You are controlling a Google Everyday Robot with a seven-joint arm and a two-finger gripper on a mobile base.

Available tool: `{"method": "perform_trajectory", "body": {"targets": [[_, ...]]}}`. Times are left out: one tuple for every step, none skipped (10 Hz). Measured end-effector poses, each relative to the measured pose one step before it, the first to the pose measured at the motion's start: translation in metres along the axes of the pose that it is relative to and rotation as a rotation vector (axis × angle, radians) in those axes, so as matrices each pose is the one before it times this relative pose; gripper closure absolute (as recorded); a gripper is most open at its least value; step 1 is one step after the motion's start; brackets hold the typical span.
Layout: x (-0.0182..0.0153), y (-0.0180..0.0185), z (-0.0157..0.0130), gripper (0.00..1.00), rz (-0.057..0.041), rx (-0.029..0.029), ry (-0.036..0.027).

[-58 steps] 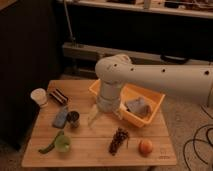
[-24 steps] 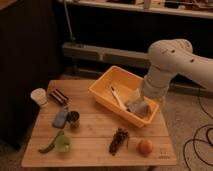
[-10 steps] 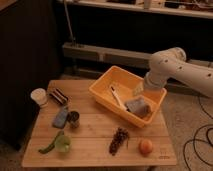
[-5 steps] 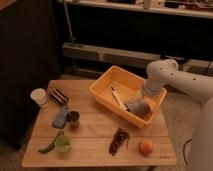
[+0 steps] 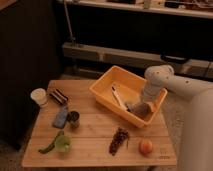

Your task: Place towel in plastic cup

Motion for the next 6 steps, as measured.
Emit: {"method": "perform_trajectory", "body": {"targets": [[0.00041,0.00047,0.00681,0.20,-0.00077,0.00368,0.01253],[-0.00018,0.00061,0.00078,0.25,-0.00224,0.00446,0.00730],[0.00018,0.00106,0.00014,0.32,-0.00117,-0.00037,0.00292],[0.00058,0.00240,-0.00399,0.46,-0.00160,-0.00339,-0.00221],[-0.00063,0.00240,-0.00466,0.53,-0.00245,-0.00266,-0.00576],[-0.00121,0.00389,-0.00722,0.62,-0.00922,-0.00481,-0.00921]]}}
